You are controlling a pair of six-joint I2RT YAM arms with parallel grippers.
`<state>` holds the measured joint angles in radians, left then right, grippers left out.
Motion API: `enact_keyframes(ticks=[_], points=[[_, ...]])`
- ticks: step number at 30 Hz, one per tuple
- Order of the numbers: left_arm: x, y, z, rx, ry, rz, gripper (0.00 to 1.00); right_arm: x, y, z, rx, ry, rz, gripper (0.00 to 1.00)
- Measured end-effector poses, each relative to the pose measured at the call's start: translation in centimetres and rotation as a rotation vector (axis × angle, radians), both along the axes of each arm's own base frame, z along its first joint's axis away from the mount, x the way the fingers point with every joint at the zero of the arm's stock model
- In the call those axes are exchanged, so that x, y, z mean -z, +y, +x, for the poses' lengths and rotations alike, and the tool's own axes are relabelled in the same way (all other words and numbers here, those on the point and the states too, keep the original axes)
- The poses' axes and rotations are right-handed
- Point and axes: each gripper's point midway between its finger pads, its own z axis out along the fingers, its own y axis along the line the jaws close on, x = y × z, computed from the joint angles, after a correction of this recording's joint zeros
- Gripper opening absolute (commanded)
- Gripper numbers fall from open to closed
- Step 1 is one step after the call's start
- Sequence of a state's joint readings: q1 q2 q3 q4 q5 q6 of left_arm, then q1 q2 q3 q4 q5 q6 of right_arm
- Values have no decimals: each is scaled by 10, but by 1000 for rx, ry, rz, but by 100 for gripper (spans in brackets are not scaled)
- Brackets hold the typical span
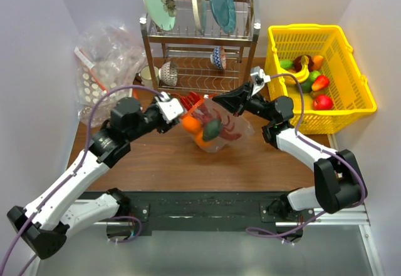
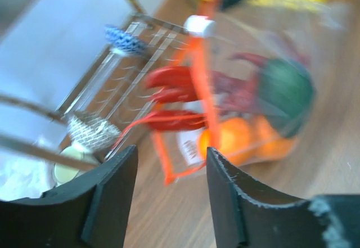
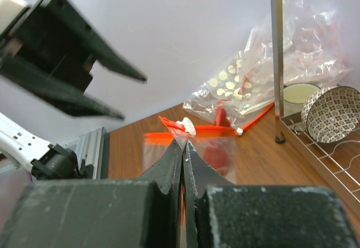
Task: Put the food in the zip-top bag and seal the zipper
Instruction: Adjust the zipper food storage bag at the center of the board.
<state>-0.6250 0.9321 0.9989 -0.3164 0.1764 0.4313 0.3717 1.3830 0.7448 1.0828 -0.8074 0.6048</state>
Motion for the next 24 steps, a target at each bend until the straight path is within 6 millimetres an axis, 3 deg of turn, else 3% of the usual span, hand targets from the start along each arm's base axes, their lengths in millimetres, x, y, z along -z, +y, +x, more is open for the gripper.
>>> enact_keyframes(ticks=[3, 7, 17, 24], points=[[-12, 22, 16, -103, 15, -87, 63, -2, 0, -2, -6, -5, 6, 0], [-3, 40, 37, -201, 80, -121, 64, -7, 1, -5, -23, -20, 18, 0], [50, 59, 75, -267, 229, -211, 68, -13, 3, -15, -83, -34, 48, 0], [45, 52, 84, -177, 200, -259, 65, -8, 7, -19, -138, 21, 48, 0]])
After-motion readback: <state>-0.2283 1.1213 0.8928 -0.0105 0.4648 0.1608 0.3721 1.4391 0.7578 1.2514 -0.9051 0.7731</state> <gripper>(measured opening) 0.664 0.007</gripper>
